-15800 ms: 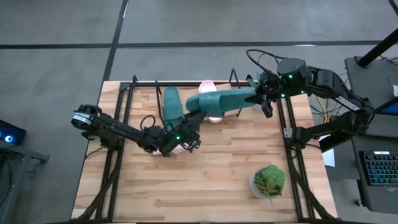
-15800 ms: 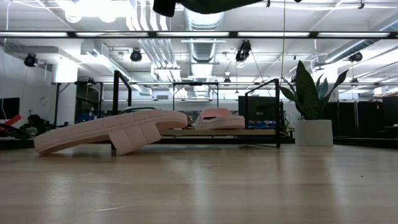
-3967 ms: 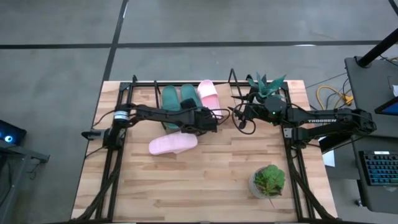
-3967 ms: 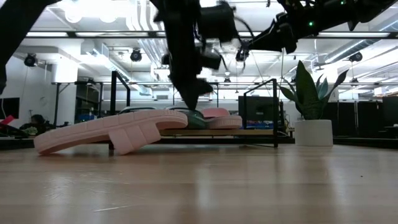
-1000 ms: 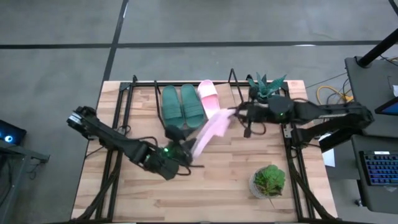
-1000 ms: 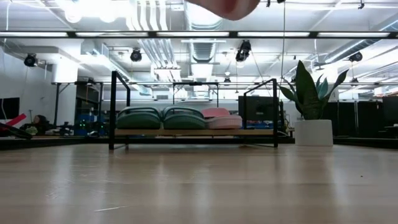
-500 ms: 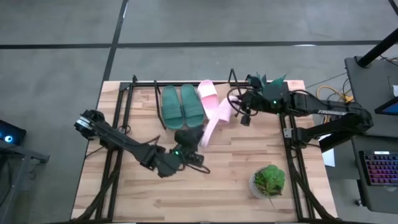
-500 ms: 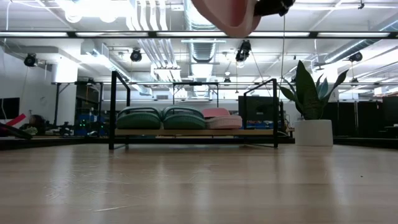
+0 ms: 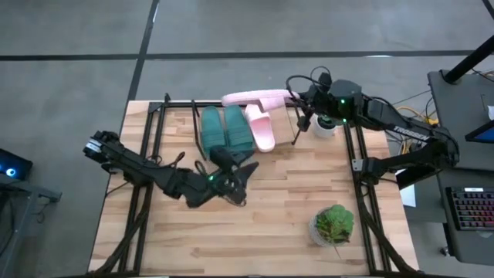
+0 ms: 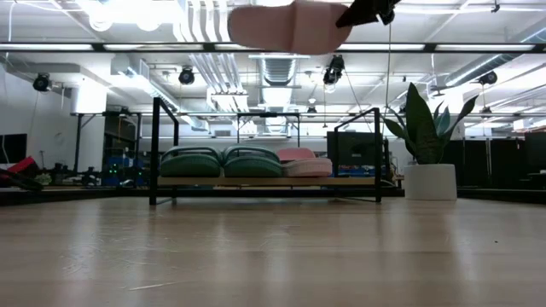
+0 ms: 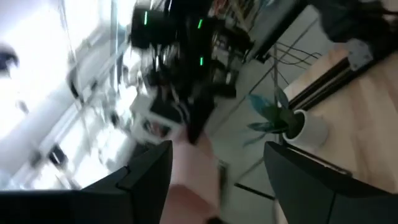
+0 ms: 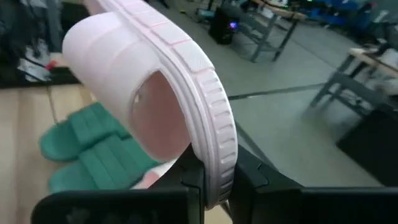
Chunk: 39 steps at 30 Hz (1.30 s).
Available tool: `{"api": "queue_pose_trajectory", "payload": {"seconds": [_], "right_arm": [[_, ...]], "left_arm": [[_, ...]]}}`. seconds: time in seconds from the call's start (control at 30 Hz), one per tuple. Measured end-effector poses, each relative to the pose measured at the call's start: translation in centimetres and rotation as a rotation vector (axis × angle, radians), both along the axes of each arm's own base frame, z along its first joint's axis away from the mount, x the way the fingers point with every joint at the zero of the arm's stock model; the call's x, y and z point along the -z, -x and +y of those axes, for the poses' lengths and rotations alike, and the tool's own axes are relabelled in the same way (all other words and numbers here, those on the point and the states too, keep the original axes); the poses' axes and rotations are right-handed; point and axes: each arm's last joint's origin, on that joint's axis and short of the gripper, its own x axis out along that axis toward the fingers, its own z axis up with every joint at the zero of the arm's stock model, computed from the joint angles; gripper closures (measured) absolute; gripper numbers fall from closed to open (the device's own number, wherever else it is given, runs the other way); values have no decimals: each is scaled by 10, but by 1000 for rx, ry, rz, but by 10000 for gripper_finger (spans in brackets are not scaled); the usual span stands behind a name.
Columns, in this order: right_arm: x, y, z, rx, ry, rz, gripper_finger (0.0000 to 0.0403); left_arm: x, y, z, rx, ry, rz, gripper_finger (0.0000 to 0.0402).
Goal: Pick and place slides into the shelf
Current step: Put the pink slide on the shelf
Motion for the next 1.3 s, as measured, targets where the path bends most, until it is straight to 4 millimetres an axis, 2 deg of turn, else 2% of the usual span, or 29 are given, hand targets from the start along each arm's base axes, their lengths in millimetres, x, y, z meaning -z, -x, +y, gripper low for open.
{"api": "queue_pose_trajectory", "payload": {"seconds": [0.13, 0.27, 0.77, 1.0, 1.13, 1.3], "right_arm": [[-7, -4, -1, -28, 12, -59, 377], [-11, -5, -2, -38, 39, -94, 377], [-12, -7, 2, -152, 24, -107, 377], [-11, -8, 3, -157, 37, -97, 377], [-11, -8, 4, -162, 48, -90, 377], [-10, -10, 7, -185, 62, -78, 377]], "left_arm": [[5, -8, 26, -76, 137, -77, 164], [6, -13, 45, -119, 172, -100, 164], [14, -22, 93, -158, 279, -163, 164], [13, -25, 108, -46, 389, -226, 166], [13, -26, 118, -16, 428, -250, 187], [9, -27, 123, -13, 429, -292, 246]]}}
